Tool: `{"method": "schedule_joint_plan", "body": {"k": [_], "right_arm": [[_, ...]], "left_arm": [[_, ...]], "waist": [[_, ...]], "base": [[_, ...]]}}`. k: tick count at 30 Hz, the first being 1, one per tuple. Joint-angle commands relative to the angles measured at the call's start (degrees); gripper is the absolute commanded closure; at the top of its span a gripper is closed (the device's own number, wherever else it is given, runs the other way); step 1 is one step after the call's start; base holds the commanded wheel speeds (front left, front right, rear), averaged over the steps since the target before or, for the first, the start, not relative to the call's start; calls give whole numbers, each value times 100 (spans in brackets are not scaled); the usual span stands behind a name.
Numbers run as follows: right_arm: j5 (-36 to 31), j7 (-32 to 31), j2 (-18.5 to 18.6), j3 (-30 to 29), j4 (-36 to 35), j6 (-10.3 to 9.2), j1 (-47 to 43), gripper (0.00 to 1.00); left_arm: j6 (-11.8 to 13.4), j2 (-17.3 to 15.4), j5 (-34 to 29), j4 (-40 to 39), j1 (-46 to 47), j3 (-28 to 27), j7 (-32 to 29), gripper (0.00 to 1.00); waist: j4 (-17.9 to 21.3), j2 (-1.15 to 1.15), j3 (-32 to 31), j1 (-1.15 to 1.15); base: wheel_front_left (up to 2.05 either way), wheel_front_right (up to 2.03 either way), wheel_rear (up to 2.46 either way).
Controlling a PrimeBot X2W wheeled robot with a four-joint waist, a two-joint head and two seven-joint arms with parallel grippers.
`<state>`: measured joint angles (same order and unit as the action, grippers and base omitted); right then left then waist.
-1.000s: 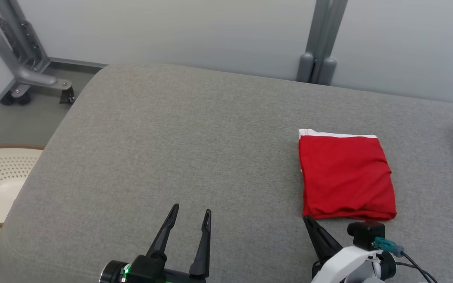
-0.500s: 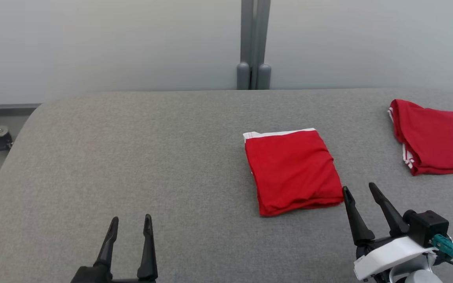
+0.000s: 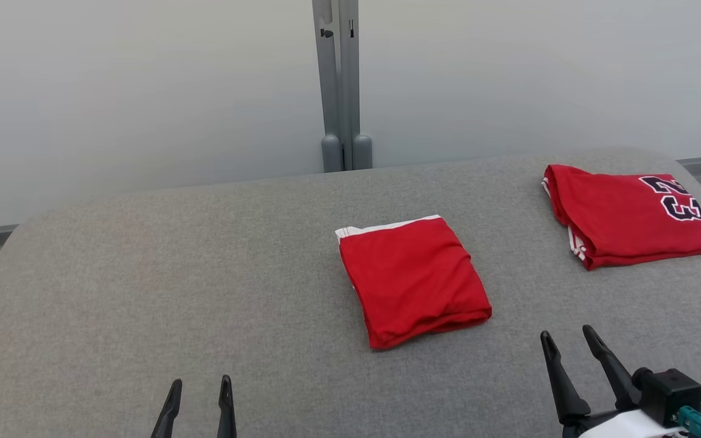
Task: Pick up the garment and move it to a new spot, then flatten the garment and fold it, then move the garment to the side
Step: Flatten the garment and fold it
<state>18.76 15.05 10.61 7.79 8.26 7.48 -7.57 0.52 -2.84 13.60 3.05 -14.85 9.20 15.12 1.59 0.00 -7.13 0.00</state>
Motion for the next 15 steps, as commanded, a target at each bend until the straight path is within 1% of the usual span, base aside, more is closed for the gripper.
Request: {"method": "schedule_joint_plan", "body": {"k": [1,7,15], "right_arm": [[-1,14,13,22,6,2,-105,0],[47,14,24,103,97,2,-191,0],[76,14,31,135,160,2,-252,0]], "left_arm": [[-23,-12,-58,26,-103,-3,0,0],[-51,-12,-150,84,-166,9,0,0],[-50,-12,-231,134,-208,19,0,0]], "waist": [[73,0,-82,0],[106,0,-150,0],[41,0,-199,0]], "base": [[0,0,0],[0,0,0],[0,0,0]]}}
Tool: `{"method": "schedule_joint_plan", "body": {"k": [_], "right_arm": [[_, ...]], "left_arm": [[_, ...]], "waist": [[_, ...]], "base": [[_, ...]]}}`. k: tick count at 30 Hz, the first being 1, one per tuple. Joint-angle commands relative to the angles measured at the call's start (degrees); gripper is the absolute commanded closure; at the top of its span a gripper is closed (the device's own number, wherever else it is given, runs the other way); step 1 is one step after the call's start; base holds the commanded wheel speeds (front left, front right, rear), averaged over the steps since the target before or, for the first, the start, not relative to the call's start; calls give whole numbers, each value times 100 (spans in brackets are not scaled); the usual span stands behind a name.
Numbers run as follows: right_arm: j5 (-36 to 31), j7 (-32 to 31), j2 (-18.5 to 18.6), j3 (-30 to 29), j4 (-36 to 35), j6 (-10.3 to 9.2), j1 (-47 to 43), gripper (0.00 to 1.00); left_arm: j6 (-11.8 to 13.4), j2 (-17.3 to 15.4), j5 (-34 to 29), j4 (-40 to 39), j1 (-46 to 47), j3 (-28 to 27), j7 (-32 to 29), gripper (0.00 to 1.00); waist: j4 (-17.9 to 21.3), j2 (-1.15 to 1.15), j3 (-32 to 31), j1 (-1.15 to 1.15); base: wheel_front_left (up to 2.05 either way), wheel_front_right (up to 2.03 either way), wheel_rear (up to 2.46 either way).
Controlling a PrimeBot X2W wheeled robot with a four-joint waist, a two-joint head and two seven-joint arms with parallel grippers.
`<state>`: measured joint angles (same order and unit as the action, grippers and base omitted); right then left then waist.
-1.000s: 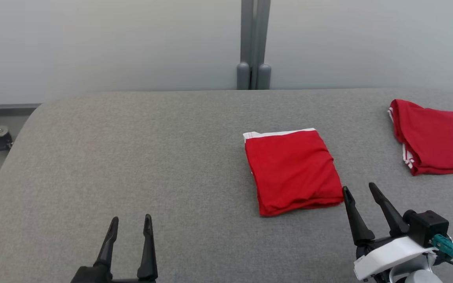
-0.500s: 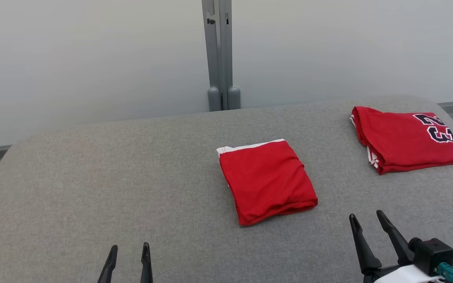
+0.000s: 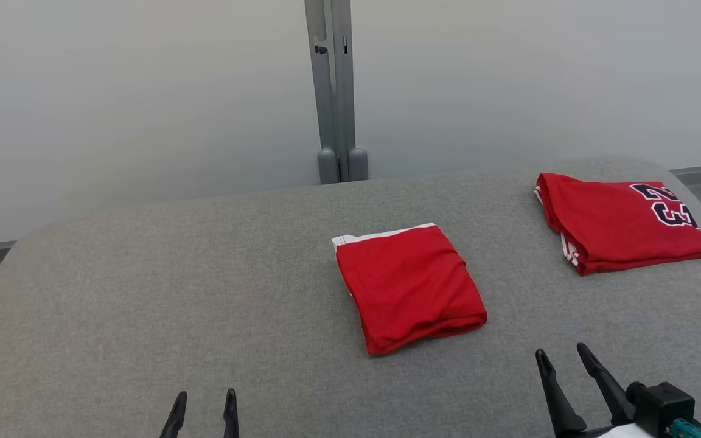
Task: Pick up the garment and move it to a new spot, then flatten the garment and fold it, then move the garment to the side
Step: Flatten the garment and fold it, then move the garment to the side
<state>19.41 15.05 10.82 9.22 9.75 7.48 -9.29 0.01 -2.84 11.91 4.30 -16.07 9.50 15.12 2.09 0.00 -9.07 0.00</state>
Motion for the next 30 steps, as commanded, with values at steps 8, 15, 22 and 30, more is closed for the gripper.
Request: {"method": "schedule_joint_plan", "body": {"k": [8,15,22,30], "right_arm": [[-21,14,-15,18,4,2,-123,0],[-24,14,5,71,42,2,-121,0],[-35,14,4,75,48,2,-120,0],[-44,14,-6,74,54,2,-127,0]], "left_arm": [[58,-12,-101,7,-111,-17,0,0],[22,-12,-191,55,-74,-13,0,0],[28,-12,-229,67,-47,1,0,0],[67,-12,-320,34,-49,21,0,0]], "waist": [[-73,0,-45,0],[-113,0,-39,0],[-135,0,-18,0],[-152,0,15,0]], "base": [[0,0,0],[0,0,0],[0,0,0],[0,0,0]]}}
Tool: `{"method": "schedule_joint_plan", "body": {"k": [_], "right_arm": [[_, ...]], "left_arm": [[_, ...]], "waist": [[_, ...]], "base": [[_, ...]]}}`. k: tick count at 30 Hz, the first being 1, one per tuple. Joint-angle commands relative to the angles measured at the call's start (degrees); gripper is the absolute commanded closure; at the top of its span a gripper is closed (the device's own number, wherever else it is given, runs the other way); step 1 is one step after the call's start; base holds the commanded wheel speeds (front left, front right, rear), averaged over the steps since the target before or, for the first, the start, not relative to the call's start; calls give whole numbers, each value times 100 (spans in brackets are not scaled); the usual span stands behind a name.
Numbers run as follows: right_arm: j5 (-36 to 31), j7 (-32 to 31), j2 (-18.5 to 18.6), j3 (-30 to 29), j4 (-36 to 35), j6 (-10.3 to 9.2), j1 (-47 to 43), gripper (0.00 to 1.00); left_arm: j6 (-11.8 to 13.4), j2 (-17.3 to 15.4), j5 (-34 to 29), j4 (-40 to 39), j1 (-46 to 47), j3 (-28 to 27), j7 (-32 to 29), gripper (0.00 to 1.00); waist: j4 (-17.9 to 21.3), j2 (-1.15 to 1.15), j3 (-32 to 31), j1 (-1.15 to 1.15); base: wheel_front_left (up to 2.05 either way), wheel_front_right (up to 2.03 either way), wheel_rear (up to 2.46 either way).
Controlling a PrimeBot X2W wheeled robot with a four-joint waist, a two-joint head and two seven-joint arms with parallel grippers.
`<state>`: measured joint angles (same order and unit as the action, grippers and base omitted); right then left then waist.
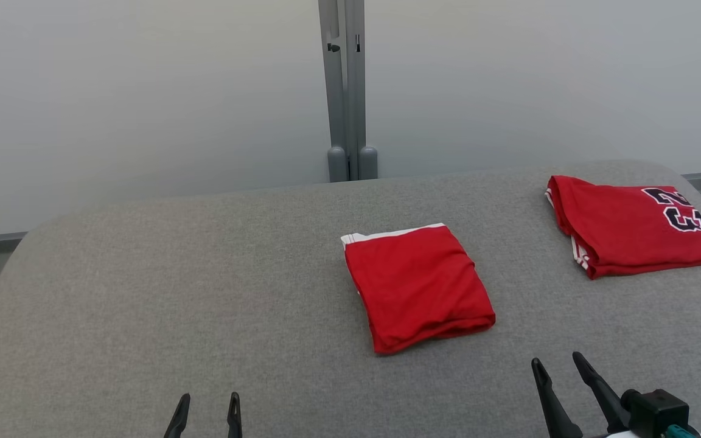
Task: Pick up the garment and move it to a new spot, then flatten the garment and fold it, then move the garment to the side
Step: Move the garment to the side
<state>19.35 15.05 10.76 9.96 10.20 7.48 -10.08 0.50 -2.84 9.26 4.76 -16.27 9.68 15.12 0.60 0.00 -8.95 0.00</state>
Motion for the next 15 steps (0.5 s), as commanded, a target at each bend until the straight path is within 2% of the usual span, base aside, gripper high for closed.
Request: {"method": "schedule_joint_plan", "body": {"k": [1,15], "right_arm": [[-39,14,-2,1,8,2,-49,0],[-84,14,-68,-41,-13,2,-51,0]], "left_arm": [[18,-12,-65,-16,-29,6,0,0],[-7,-12,-100,-59,-19,17,0,0]], "waist": [[-6,0,8,0],[-75,0,135,0]], "base": [[0,0,0],[0,0,0]]}}
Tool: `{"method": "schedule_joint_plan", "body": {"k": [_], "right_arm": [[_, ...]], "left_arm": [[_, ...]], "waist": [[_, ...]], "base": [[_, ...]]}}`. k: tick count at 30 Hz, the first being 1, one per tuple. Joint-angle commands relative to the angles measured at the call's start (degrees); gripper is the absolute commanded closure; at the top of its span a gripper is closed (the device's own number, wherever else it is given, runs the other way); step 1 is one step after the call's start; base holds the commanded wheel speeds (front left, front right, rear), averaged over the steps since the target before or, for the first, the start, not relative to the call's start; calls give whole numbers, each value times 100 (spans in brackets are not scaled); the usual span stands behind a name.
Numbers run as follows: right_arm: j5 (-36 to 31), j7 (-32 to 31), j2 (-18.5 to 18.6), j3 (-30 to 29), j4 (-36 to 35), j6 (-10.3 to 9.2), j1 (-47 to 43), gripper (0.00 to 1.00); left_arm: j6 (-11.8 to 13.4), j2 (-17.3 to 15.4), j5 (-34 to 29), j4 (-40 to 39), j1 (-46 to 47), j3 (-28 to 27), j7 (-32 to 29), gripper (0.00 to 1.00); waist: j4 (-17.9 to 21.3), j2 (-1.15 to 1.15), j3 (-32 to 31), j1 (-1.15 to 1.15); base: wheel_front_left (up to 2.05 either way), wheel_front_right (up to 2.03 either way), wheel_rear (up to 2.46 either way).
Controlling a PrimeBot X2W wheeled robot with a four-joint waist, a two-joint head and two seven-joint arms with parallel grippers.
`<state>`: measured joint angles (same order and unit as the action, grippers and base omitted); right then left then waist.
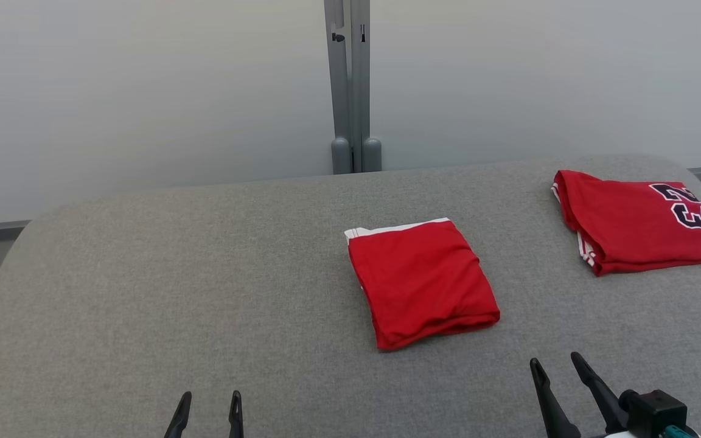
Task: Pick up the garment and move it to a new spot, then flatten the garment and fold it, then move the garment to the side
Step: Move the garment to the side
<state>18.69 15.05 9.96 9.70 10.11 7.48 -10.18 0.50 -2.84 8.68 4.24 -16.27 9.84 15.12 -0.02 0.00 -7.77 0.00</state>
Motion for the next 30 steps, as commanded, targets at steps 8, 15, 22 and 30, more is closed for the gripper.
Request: {"method": "schedule_joint_plan", "body": {"k": [8,15,22,30], "right_arm": [[-22,14,42,-62,44,2,86,0],[219,14,71,-30,347,2,408,0],[979,14,364,381,1113,2,1296,0],[2333,-742,1082,1114,1880,2,2760,0]], "left_arm": [[-33,-12,-32,-18,60,34,0,0],[-32,-12,-45,-63,214,132,0,0],[-91,-12,-69,-58,417,307,0,0],[-87,-13,25,-125,831,588,0,0]], "waist": [[-99,0,155,0],[-211,0,387,0],[-376,0,691,0],[-688,0,1220,0]], "base": [[0,0,0],[0,0,0],[0,0,0],[0,0,0]]}}
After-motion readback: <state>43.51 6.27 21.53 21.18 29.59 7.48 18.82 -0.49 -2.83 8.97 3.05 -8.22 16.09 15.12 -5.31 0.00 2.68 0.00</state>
